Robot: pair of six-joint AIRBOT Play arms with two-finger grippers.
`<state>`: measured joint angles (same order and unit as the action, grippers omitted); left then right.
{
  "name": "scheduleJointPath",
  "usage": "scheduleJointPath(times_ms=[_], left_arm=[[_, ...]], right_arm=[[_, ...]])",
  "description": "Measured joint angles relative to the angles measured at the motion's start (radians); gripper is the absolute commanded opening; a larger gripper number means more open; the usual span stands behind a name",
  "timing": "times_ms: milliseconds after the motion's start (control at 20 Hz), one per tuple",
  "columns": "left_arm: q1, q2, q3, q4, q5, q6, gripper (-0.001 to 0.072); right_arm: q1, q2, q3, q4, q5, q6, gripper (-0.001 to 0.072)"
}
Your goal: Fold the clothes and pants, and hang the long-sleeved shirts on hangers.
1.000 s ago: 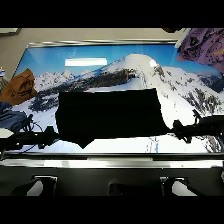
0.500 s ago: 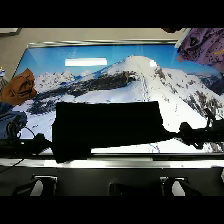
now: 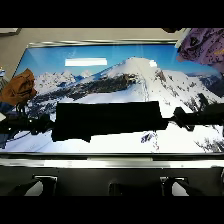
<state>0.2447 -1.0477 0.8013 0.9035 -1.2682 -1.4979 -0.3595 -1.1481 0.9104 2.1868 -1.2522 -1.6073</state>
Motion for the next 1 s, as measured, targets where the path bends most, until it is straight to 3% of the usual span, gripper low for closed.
scheduleJointPath(times_ms=[500,1000], left_arm=[[-0.075,-0.529,0.490,-0.003,0.061,0.055,0.0014],[-0.080,-0.731,0.687,-0.003,0.065,0.048,0.0015]], right_arm=[[0.208,-0.402,0.375,-0.128,0.140,0.072,0.0030],[0.220,-0.502,0.450,-0.159,0.212,0.126,0.0031]])
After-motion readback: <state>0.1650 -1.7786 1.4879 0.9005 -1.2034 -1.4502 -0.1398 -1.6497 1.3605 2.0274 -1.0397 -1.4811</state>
